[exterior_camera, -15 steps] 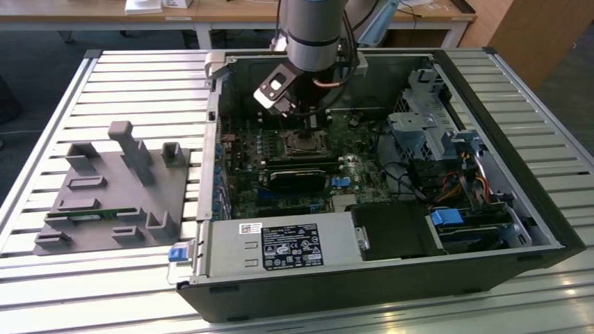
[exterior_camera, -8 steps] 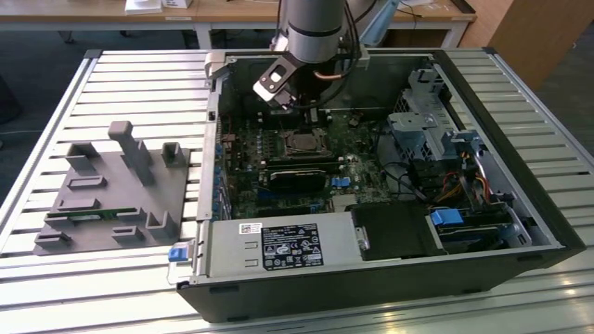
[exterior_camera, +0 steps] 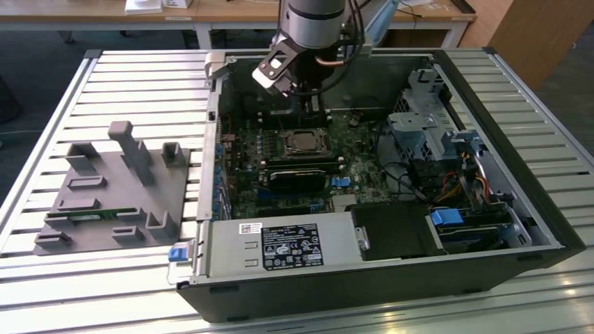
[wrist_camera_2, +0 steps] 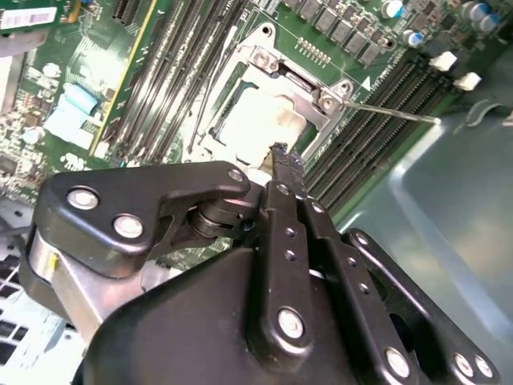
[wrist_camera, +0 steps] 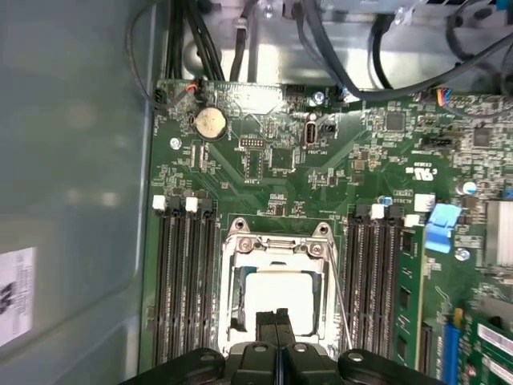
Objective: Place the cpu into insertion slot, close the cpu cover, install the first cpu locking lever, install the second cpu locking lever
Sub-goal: 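Install the first cpu locking lever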
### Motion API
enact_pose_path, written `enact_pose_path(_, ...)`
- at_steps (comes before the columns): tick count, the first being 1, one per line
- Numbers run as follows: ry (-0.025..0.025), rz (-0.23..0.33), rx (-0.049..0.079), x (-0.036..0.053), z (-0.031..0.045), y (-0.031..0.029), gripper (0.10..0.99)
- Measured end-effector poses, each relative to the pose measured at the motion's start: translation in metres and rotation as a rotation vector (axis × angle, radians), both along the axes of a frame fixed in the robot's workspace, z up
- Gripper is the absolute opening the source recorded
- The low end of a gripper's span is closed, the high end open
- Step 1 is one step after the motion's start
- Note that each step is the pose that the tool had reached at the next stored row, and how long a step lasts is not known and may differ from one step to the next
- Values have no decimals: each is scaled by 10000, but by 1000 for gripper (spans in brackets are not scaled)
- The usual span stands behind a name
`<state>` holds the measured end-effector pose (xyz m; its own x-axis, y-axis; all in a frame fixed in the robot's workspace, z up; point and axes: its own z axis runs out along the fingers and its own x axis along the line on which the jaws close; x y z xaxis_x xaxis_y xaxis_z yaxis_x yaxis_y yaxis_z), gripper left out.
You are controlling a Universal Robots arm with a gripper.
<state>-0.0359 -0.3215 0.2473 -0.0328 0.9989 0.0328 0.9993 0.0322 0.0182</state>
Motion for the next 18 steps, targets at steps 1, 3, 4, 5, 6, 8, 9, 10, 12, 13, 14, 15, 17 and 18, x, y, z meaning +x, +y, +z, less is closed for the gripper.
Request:
enact_pose_path(1,1,0,-1,0,23,0,106)
enact_pose_path(3,0,0,0,0,63,0,106)
enact_pose_path(4,0,0,0,0,79,0,106)
enact_pose_path(5,0,0,0,0,95,0,106)
enact_pose_path(6,1,1,-1,0,110,0,106)
enact_pose_path(8,0,0,-1,0,138,0,106)
enact_pose_path(9,0,1,0,0,144,0,106)
enact_pose_path(10,0,0,-1,0,147,0,106)
enact_pose_path(12,-2,5,3,0,148,0,106)
enact_pose_path(13,-2,30,1,0,148,0,106)
enact_pose_path(14,-1,107,-3,0,149,0,106)
enact_pose_path(15,0,210,-6,0,150,0,106)
enact_pose_path(17,0,435,-6,0,150,0,106)
enact_pose_path(18,0,559,-7,0,150,0,106)
